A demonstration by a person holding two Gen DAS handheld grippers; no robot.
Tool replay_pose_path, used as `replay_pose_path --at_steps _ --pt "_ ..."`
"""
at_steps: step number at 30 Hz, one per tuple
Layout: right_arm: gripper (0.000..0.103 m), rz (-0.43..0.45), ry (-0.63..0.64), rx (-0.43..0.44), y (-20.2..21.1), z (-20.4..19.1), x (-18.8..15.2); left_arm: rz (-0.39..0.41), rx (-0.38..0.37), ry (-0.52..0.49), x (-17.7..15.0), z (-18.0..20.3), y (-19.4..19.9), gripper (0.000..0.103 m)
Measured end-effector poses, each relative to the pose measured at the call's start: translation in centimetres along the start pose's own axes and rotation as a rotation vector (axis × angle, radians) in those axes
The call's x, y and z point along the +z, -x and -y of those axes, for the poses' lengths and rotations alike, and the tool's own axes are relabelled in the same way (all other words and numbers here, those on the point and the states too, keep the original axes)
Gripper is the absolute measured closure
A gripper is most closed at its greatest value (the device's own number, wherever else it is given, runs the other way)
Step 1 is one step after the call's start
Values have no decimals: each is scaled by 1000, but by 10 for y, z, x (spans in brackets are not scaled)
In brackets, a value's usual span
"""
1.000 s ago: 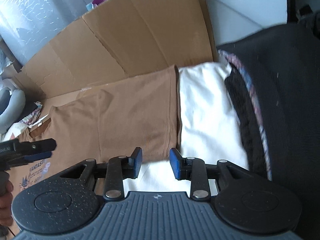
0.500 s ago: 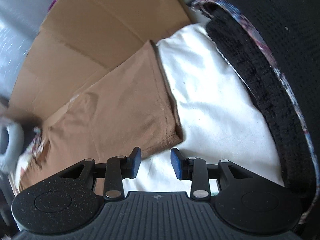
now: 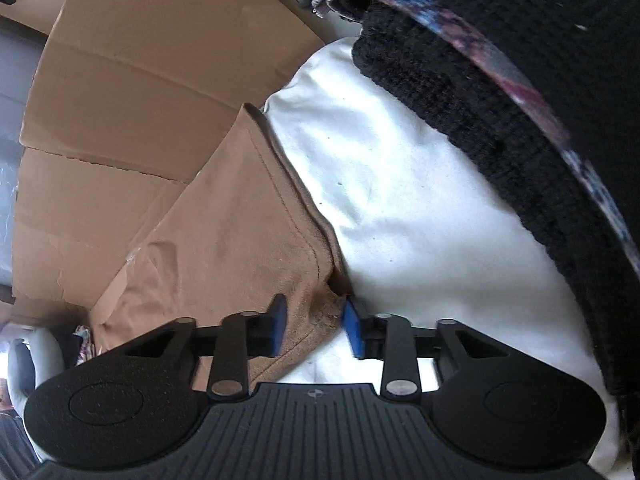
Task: Fold clothes
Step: 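Move the right tool to the sleeve and close on its edge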
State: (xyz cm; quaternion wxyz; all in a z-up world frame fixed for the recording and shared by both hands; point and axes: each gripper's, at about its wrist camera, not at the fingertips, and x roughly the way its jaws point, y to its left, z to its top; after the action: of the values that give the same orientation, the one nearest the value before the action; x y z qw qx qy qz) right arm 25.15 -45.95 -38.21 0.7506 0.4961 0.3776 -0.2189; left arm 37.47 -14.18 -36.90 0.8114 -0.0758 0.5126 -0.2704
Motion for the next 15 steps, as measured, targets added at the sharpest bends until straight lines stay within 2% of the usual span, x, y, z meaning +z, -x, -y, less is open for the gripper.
replay_pose_path --at_steps 1,4,10,15 --pt "87 1 -3 1 0 0 1 1 5 -7 0 1 -1 72" --pt "94 10 -2 12 3 -2 2 6 18 -17 -1 1 -3 72" --pt "95 39 41 50 15 -9 5 13 6 -34 -1 6 -6 72" --pt "96 65 72 89 21 -22 10 11 -14 -28 -1 10 -9 85"
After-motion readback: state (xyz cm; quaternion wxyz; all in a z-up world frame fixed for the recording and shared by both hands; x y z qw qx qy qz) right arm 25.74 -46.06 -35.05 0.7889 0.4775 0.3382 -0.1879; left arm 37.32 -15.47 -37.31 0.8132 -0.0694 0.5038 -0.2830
